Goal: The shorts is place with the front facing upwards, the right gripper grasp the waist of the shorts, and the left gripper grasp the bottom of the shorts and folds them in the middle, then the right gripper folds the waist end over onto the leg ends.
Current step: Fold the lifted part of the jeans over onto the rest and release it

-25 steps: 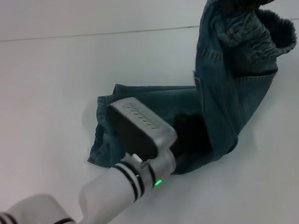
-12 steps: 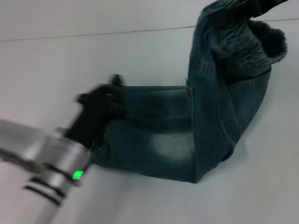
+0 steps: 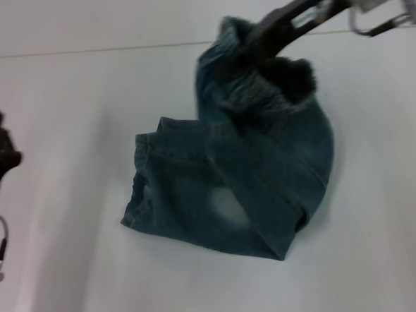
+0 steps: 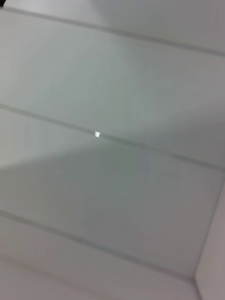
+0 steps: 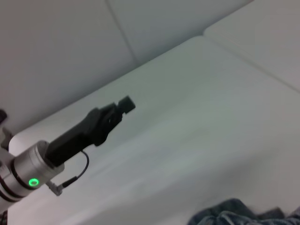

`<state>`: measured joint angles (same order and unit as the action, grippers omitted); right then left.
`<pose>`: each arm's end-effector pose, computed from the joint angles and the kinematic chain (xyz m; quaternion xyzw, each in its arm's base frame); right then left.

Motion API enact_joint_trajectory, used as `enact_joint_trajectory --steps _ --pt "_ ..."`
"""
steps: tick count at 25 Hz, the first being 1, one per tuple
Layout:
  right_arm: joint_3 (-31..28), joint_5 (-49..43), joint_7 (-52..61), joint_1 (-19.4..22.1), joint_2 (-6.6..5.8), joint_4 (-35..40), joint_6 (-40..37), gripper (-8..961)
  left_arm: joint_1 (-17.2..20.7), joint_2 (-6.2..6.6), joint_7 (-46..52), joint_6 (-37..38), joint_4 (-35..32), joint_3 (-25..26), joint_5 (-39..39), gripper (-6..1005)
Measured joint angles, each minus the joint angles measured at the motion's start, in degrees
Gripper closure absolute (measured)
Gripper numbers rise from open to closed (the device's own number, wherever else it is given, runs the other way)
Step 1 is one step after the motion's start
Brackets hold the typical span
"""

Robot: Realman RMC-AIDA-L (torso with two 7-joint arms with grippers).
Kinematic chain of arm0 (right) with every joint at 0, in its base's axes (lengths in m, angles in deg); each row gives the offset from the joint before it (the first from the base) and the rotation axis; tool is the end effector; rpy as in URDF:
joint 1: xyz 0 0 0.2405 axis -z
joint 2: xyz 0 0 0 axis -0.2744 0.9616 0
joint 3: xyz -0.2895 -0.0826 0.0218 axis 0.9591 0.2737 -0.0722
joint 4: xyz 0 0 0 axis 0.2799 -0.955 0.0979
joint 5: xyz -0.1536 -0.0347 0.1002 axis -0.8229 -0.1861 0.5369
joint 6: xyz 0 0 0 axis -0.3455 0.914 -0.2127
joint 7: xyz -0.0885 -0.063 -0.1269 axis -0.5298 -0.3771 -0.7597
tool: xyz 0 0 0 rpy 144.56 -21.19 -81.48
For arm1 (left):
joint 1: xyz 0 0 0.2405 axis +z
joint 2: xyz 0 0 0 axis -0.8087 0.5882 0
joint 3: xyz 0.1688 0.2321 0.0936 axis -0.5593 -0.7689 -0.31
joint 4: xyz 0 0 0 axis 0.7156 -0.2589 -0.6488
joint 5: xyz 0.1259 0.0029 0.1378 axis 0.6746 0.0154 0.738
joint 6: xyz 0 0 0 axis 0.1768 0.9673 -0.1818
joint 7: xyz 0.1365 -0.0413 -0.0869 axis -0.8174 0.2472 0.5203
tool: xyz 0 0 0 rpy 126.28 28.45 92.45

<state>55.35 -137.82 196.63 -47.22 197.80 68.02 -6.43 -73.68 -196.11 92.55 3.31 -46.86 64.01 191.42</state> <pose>0.1043 0.4482 -0.0208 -0.9672 0.2474 0.0518 0.0260 -0.3394 0.3025 -0.0333 -0.6074 -0.3053 -0.4441 0.5836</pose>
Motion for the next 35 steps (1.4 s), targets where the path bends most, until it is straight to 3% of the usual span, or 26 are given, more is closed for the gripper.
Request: enact_joint_trajectory --steps 6,10,13,14,23,25,31,33,35 --pt "6.99 -0.17 -0.97 -5.07 3.93 -5.49 4.86 814 2.23 -0.14 0.14 0.64 -0.92 1.04 0.0 991" --pt "10.0 -0.19 -0.75 -6.35 6.54 -6.8 6.99 798 3.04 -0.19 0.15 0.43 -0.95 1.08 0.01 987" --pt "10.75 -0.13 -1.04 -6.39 7.5 -6.65 7.63 786 3.41 -0.2 0.17 0.32 -0.99 0.75 0.27 984" --pt "10.82 -0.03 -1.27 -6.39 7.55 -6.67 7.78 782 3.44 -0.22 0.18 0.31 -0.99 0.67 0.31 983" --pt "10.2 4.44 -2.45 -2.56 7.02 -4.54 6.42 394 3.67 -0.23 0.97 -0.01 -1.26 -1.39 0.66 974" --pt "10.02 5.85 -2.54 -0.28 6.71 -2.57 4.97 312 3.62 -0.03 4.08 1.87 -3.19 -4.59 1.77 972" --pt "9.48 10.47 -3.13 10.01 6.1 6.91 -1.86 193 3.67 0.16 17.42 9.68 -12.25 -13.34 4.22 966" --pt "9.46 11.57 -3.54 14.23 5.95 9.93 -4.18 153 3.49 0.37 23.75 12.16 -17.26 -18.8 5.03 776" --pt "8.99 12.21 -4.54 17.6 5.8 12.07 -6.11 113 3.26 0.49 28.71 14.28 -21.21 -23.17 5.27 734"
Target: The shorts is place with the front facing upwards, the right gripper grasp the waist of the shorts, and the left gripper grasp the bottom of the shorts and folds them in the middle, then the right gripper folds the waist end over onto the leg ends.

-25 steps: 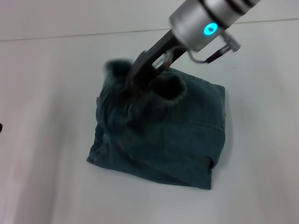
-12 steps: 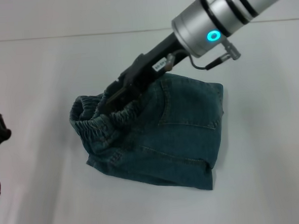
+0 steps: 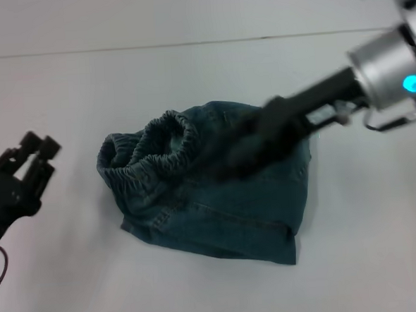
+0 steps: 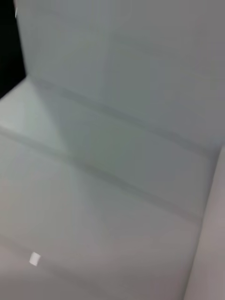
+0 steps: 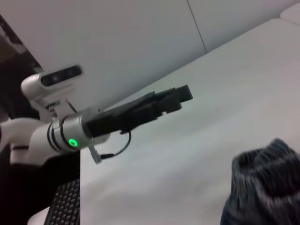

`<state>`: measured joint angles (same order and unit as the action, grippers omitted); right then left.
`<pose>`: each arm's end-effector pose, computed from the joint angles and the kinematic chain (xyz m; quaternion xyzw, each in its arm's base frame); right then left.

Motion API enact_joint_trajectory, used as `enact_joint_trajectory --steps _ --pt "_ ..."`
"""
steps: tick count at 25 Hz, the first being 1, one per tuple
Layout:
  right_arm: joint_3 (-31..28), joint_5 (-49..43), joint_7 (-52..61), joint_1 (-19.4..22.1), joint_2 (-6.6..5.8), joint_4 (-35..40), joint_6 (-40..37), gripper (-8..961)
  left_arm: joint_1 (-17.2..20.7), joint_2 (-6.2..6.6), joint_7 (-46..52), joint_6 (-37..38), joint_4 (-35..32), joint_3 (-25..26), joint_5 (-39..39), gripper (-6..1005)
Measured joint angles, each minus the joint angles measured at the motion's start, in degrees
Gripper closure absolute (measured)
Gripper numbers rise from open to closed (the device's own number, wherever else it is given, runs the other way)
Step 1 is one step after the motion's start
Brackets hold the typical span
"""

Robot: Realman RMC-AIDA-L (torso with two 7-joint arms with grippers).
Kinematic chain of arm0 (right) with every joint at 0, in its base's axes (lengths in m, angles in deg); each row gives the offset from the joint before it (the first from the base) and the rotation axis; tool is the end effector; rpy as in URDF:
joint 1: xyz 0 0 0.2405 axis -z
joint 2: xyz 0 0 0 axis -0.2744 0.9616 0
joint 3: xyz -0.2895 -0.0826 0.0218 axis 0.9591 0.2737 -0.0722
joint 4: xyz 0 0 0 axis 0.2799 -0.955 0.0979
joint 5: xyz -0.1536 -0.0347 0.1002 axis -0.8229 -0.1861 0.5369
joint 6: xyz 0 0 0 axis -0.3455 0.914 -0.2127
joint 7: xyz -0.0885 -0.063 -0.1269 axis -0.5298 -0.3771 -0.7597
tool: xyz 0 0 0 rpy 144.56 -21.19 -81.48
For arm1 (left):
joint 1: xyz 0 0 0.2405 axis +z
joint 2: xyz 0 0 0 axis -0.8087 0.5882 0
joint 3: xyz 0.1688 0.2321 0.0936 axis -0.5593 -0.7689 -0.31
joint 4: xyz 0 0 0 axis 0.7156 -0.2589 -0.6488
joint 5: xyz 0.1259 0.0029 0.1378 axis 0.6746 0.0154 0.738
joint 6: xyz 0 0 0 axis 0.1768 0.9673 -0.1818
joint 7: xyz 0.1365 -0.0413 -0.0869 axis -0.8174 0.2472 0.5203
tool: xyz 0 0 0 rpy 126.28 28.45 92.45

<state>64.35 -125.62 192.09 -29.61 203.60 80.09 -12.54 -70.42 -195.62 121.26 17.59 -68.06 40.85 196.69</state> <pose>0.1569 0.3697 -0.0494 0.9643 -0.2385 -0.1049 0.0479 -0.3281 0.2616 -0.0270 -0.7407 -0.2886 -0.4801 0.3711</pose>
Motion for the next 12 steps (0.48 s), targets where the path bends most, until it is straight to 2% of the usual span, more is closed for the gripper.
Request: enact_joint_trajectory --steps 3,6,9,12 --pt "-2.86 1.12 -2.79 5.24 -0.25 2.13 -3.37 3 -0.92 0.01 6.44 3.26 -5.42 -7.45 0.03 671" --pt "-6.37 1.38 -5.4 8.89 -0.56 2.28 -5.24 4 -3.3 0.08 13.69 3.38 -10.03 -15.58 1.23 607" --pt "-10.12 1.39 -8.17 13.16 -1.12 1.94 -6.25 5 -6.82 0.59 18.94 2.52 -11.42 -21.09 3.56 544" --pt "-12.5 1.42 -9.72 16.66 -1.92 1.93 -6.6 5 -10.5 0.92 22.92 0.66 -11.3 -26.18 5.31 405"
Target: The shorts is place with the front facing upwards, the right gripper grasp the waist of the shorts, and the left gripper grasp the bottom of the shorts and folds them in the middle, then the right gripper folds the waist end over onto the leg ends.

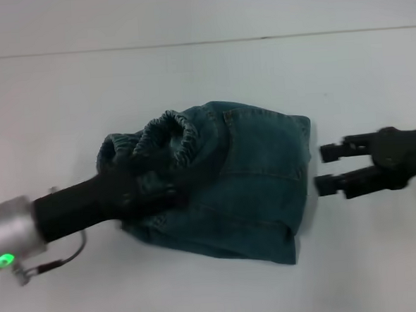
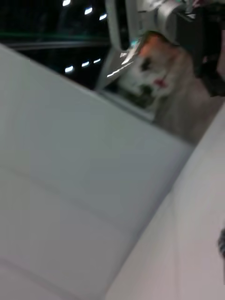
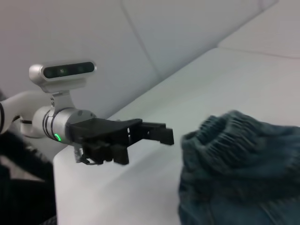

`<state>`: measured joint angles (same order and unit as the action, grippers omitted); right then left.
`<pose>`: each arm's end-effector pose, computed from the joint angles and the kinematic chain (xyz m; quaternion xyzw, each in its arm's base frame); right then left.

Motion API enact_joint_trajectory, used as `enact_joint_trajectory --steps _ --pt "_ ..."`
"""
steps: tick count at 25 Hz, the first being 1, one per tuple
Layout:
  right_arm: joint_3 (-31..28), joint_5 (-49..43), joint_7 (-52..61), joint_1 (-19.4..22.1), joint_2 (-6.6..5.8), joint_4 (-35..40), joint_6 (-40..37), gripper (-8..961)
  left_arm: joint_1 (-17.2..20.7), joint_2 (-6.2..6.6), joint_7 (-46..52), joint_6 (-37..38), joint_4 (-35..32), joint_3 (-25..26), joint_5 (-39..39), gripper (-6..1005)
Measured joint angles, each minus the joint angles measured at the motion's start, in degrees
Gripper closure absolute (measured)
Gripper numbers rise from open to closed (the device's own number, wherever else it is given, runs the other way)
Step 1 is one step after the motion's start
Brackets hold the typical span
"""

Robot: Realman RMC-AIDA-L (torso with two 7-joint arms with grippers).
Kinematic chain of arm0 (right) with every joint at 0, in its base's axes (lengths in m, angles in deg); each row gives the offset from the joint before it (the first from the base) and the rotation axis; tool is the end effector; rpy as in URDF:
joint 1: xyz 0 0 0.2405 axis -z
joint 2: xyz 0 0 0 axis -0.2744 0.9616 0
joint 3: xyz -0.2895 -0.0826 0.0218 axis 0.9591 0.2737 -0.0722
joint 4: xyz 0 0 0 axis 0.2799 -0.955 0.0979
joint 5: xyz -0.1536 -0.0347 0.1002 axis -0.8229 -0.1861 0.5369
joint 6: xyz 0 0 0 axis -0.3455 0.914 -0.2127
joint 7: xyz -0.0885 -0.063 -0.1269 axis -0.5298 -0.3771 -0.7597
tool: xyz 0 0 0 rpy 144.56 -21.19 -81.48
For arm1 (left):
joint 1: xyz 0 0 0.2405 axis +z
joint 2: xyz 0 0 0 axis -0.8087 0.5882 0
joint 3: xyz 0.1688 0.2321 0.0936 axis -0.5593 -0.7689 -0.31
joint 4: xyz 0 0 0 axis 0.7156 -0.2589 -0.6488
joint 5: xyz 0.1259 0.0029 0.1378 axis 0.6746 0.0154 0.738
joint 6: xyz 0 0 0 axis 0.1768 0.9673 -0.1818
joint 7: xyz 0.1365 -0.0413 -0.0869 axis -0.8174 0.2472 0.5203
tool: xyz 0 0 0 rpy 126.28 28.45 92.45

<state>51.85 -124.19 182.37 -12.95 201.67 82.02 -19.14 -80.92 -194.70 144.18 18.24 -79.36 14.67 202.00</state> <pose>0.2574 0.3198 -0.0016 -0.9345 0.3053 0.1821 0.0160 -0.2631 0.2945 -0.0629 -0.8736 -0.2811 -0.3881 0.0849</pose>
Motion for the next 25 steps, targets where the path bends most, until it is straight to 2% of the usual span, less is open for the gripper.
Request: enact_joint_trajectory --steps 8,10,14,20,25 --pt "-5.82 -0.22 -3.36 4.7 -0.81 -0.03 -2.73 7 -7.02 -1.0 5.49 -11.76 0.76 -13.15 0.36 90" --pt "-6.45 -0.25 -3.82 5.11 -0.82 -0.04 -3.26 7 -8.15 -1.1 5.83 -15.36 1.32 -14.45 0.15 74" --pt "-6.47 -0.28 -4.45 5.36 -0.73 -0.69 -3.51 6 -8.71 -1.19 5.69 -20.6 1.74 -14.12 -1.75 51" --pt "-6.34 -0.3 -4.83 4.82 -0.17 -1.53 -3.55 6 -6.52 -0.92 4.84 -25.58 0.98 -11.84 -6.96 50" --pt "-5.86 -0.3 -4.86 4.19 0.0 -1.55 -3.64 7 -5.86 -1.16 3.98 -33.34 1.46 -10.39 -7.96 50"
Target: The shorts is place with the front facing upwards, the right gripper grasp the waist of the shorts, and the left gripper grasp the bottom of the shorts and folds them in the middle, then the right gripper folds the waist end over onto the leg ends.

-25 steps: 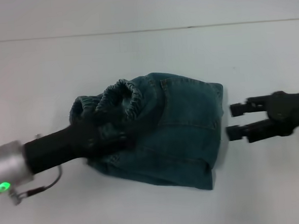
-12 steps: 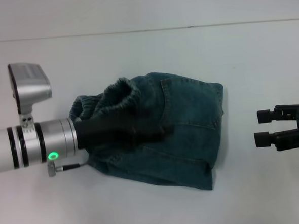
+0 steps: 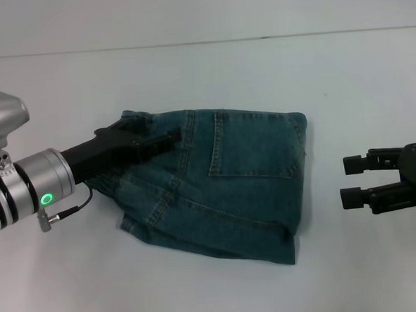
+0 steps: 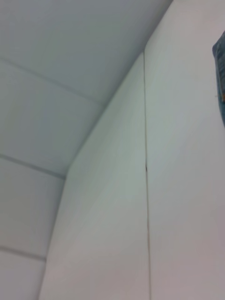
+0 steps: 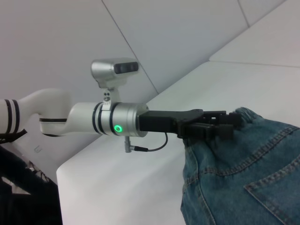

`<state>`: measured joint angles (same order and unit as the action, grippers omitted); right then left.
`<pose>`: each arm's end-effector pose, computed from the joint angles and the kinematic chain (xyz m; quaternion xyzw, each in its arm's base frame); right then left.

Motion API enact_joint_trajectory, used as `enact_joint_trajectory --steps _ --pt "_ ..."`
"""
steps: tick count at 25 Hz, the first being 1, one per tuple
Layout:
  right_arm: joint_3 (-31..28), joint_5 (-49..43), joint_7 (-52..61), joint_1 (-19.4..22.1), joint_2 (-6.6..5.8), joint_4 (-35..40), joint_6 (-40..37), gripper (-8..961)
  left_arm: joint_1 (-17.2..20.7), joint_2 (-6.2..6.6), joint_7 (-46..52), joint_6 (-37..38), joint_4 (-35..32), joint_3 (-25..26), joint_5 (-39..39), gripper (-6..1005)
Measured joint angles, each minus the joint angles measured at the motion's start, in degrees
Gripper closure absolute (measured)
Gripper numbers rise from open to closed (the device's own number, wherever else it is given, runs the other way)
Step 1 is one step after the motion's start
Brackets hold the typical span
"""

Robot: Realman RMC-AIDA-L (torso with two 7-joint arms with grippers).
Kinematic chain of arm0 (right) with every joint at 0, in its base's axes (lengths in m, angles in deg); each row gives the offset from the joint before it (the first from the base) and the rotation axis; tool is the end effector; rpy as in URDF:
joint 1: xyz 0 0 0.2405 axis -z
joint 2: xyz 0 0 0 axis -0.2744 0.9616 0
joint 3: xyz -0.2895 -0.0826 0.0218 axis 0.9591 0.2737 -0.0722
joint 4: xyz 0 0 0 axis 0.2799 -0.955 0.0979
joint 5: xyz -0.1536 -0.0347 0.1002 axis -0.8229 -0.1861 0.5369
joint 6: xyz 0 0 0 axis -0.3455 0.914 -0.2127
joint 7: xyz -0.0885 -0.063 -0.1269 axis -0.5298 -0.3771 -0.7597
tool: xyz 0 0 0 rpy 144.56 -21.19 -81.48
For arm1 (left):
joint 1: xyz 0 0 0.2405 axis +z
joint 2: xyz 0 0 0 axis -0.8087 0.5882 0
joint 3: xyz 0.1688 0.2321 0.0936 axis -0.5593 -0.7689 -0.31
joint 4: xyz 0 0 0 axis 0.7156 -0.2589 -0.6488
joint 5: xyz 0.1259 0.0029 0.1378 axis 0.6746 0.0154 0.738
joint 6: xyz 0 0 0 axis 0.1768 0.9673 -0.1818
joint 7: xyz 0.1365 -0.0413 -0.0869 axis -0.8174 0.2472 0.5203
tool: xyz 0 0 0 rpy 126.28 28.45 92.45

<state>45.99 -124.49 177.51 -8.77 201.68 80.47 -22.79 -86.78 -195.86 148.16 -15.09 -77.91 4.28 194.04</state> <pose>0.2819 0.2953 0.0085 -0.9231 0.3172 0.2155 0.0284 -0.2790 0.3751 -0.0911 -0.8601 -0.3572 -0.2751 0.2388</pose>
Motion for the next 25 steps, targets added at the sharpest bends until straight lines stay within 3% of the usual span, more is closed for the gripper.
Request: enact_joint_trajectory --steps 3,11,15,18,20,25 --pt "0.09 0.0 0.05 -0.38 0.02 0.0 -0.41 7 0.55 -0.04 -0.73 0.67 0.4 0.24 -1.69 50" --pt "-0.96 0.7 -0.23 -1.35 0.51 -0.98 0.02 7 7.67 0.98 0.28 18.0 -7.7 2.37 -3.97 50" --pt "-2.72 1.2 -2.47 -1.91 1.12 -3.13 1.35 7 12.86 2.0 2.5 23.65 -13.13 3.41 -1.84 51" --pt "-3.92 1.24 -6.39 -1.62 2.39 -3.85 2.92 7 16.79 2.03 2.92 28.27 -17.02 7.52 2.29 52" --pt "-4.69 1.29 -9.94 -1.27 3.3 -5.12 4.53 7 17.88 1.95 2.87 30.08 -17.83 9.45 4.33 52" --pt "-4.71 1.2 -15.67 -2.31 3.44 -10.39 8.09 7 19.63 1.72 2.73 32.77 -18.57 12.41 7.43 52"
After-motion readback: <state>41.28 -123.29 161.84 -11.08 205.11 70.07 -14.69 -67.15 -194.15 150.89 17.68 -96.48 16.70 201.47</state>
